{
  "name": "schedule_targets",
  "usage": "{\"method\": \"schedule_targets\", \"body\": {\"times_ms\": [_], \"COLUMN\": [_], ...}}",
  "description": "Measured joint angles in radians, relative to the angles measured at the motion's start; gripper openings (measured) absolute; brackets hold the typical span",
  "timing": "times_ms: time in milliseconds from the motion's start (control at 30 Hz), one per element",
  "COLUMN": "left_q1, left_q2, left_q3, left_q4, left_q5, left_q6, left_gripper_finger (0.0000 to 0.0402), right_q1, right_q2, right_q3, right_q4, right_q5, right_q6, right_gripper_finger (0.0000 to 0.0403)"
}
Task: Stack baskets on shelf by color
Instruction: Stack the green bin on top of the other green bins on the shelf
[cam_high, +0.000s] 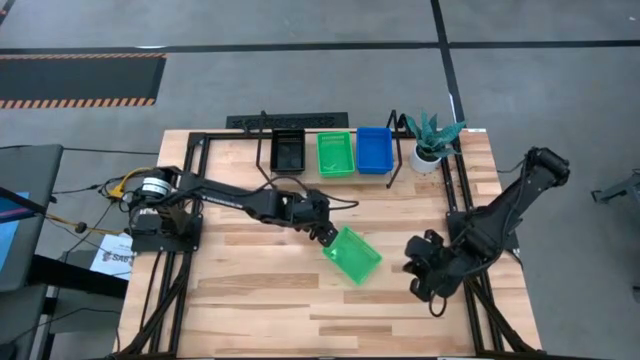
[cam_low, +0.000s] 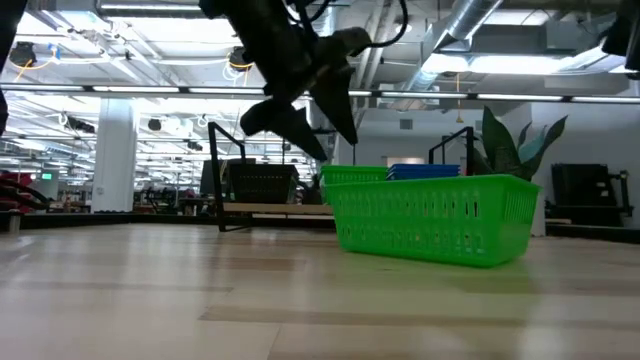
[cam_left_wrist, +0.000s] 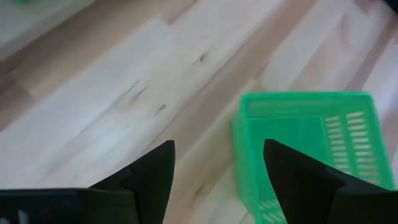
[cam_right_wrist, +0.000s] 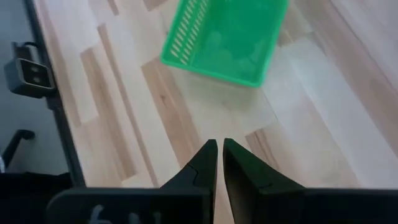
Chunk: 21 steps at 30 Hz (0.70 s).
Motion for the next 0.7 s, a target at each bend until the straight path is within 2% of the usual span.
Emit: {"method": "schedule_targets", "body": {"times_ms": [300, 433, 700], "left_q1": [-0.018, -0.024, -0.044], "left_q2": [0.093, 0.108, 0.108], "left_q3": [0.007, 0.008, 0.008], "left_q4": [0.049, 0.057, 0.058], "left_q5": [0.025, 0.046, 0.019], "left_q6": [0.026, 0.028, 0.035], "left_gripper_finger": [0.0233, 0.0233, 0.0233], "right_q1": [-0.007, -0.007, -0.007], "right_q2": [0.007, 0.007, 0.007], "right_q3": [-0.001, -0.001, -0.001], "right_q4": [-0.019, -0.013, -0.014], "right_q5": [0.004, 0.003, 0.003], "right_q6": [0.028, 0.029, 0.05], "right_gripper_finger": [0.0053, 0.0053, 0.0053]}}
